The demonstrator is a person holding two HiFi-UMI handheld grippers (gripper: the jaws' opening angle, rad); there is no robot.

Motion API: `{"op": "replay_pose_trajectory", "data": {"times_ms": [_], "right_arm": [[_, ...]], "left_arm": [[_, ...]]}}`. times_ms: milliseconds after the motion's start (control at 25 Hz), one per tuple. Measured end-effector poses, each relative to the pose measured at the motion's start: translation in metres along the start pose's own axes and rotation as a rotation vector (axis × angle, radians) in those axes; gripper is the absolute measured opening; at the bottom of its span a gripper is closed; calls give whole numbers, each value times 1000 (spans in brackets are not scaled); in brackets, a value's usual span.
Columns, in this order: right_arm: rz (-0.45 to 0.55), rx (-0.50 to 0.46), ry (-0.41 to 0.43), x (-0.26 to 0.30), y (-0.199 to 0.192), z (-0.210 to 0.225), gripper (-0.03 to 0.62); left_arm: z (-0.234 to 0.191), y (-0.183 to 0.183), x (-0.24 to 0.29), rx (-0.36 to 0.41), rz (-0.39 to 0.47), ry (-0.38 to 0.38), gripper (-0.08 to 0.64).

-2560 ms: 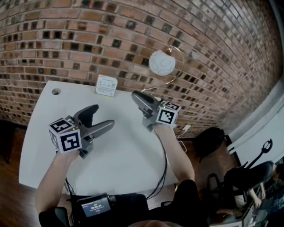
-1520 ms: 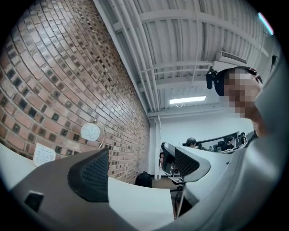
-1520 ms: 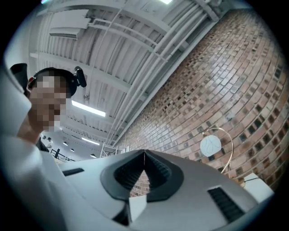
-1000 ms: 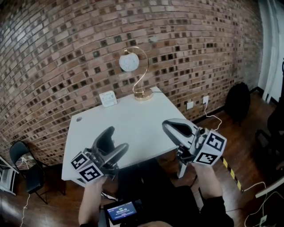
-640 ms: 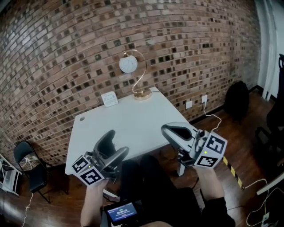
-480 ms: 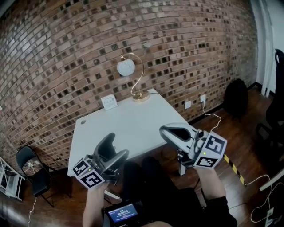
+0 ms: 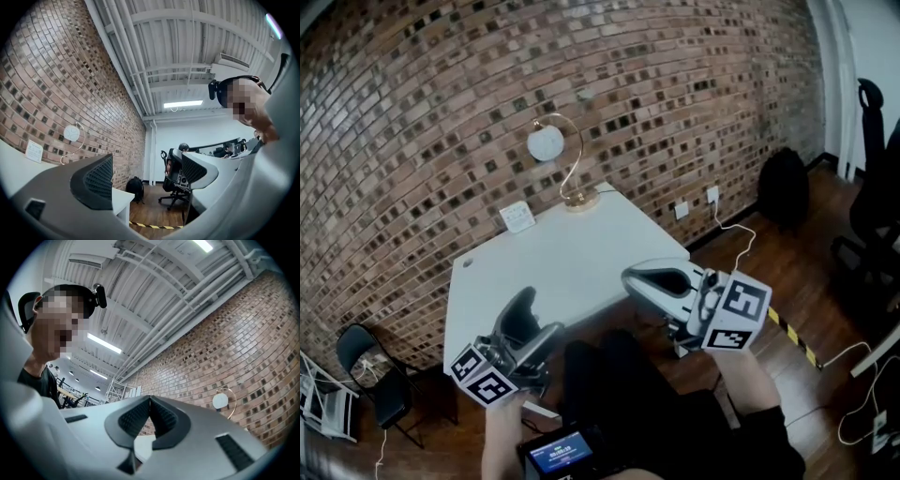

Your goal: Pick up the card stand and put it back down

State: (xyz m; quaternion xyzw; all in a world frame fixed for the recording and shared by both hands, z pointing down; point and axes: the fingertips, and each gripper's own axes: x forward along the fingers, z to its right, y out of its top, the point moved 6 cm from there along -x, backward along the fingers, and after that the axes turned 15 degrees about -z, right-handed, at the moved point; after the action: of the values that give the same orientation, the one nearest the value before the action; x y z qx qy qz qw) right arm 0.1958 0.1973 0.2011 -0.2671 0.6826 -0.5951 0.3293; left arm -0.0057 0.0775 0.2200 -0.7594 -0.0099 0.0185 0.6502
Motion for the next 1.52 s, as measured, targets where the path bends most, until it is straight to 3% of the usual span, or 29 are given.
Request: {"op": "replay_pose_trajectory", "data": {"times_ms": [920,1520], "right_arm": [[-56,10,-9,-33,6,-113,11],[-26,-14,-36,-36,22,-148,11]], "left_arm": [[98,-27,-60,-39,6,-7,453],[123,-28,-92,-42,31,3,453]]}}
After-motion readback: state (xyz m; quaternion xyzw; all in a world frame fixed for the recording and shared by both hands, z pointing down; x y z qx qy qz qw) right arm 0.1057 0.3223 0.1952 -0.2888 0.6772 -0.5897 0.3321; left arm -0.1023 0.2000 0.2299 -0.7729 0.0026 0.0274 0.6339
